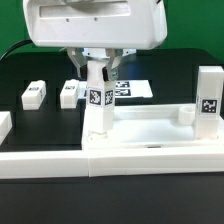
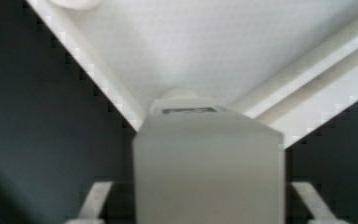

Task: Assemble desk

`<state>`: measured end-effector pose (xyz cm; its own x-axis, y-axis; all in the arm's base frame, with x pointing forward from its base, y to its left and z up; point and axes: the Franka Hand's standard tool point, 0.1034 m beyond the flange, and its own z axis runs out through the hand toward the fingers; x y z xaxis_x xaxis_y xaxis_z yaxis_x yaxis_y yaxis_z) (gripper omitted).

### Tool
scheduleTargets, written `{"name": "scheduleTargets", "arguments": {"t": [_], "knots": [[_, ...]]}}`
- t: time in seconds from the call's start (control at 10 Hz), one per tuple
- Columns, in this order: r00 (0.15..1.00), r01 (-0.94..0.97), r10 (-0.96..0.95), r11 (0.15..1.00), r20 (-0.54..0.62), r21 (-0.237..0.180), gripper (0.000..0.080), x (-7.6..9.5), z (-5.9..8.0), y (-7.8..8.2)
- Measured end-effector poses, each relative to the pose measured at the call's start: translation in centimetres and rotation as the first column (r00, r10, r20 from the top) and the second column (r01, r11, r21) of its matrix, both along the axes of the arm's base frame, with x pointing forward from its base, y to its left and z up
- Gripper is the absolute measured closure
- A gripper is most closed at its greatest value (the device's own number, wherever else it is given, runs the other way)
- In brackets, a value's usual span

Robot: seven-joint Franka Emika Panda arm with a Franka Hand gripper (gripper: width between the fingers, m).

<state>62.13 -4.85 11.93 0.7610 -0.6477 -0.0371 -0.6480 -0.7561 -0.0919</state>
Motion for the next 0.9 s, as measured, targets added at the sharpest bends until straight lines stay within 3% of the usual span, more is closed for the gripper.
{"name": "scheduleTargets", "arguments": {"t": [0.2,0.4,0.6,0.9], "knots": [[0.964,0.267,-0.266,0.962,-0.013,0.061,0.0511,0.56,0.03,-0.86],[0.853,0.522,-0.518,0.847,-0.057,0.105,0.0509,0.8,0.0,-0.71],[0.731,0.683,-0.676,0.721,-0.095,0.116,0.0509,1.05,-0.06,-0.92],[0.628,0.778,-0.77,0.618,-0.117,0.112,0.0509,1.09,-0.09,-1.19]]}}
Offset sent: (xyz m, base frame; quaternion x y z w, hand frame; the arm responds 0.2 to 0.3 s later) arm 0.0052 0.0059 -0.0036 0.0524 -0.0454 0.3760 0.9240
